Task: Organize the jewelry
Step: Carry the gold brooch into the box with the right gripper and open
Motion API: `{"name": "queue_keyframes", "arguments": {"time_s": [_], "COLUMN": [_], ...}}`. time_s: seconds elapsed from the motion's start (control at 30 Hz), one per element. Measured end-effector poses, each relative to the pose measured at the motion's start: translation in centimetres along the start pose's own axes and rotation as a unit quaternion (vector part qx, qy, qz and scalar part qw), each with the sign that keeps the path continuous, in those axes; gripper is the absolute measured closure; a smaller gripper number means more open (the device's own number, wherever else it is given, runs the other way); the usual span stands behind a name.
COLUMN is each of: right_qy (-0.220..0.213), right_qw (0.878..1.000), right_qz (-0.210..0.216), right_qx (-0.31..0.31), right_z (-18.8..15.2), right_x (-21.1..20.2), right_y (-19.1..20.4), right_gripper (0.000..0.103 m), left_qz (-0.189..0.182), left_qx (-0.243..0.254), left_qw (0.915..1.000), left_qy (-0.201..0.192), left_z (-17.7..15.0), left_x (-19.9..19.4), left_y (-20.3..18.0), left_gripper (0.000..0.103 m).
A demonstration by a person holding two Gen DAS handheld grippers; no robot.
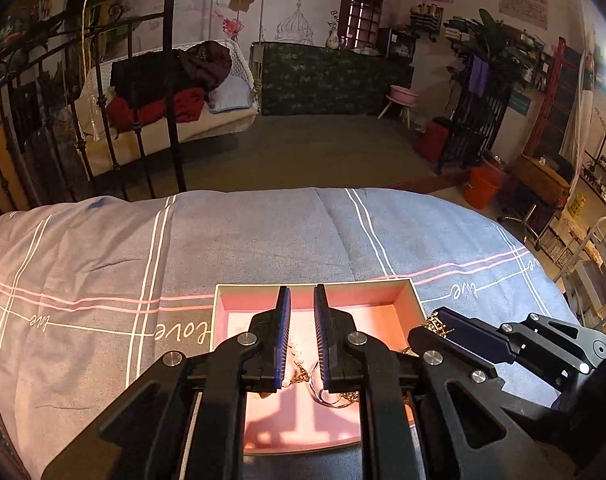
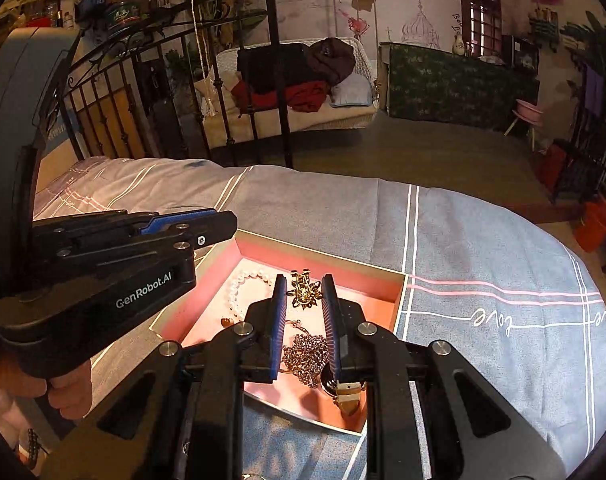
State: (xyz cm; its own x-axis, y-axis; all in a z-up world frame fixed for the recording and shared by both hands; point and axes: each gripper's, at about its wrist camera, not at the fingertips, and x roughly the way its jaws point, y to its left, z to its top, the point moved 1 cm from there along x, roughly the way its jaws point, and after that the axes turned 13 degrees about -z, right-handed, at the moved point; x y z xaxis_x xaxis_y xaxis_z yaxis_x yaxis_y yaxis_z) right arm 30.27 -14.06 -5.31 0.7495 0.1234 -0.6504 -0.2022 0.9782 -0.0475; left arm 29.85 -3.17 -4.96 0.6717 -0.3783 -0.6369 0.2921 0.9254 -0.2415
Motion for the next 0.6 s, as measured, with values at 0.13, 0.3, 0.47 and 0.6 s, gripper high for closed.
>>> {"name": "queue_keyframes", "arguments": {"time_s": [0.13,0.3,0.47,0.6], "right_qy": [0.007,0.017,0.026,0.032], "right_qw": [1.0,1.0,1.0,0.999], "right_qz": [-0.003,-0.009,-0.013,-0.014], "right_qx": [-0.008,-0.007,-0.007,-0.011], "right_z": [-0.3,-0.6,-0.5,-0.7], "right_x": [0.6,1.5,2.2,2.6], "right_y": [0.3,0.2,0.5,0.8], "right_gripper": [0.084,0.084,0.084,0.084], "left_qz": [0.003,0.005,0.011,0.008], "left_qx": [0.003,0.0,-0.004,-0.012], "left_qw": [0.9999,0.9998,0.9994,0.999], "left_qy": [0.01,0.02,0.032,0.041], "left_z": [-0.2,0.0,0.2,0.2], "left_x": [0.7,1.6,2.4,3.1], "left_y": [-0.2,-0.1,0.5,0.6], "left_gripper": [0.091,0.091,0.091,0.091]}}
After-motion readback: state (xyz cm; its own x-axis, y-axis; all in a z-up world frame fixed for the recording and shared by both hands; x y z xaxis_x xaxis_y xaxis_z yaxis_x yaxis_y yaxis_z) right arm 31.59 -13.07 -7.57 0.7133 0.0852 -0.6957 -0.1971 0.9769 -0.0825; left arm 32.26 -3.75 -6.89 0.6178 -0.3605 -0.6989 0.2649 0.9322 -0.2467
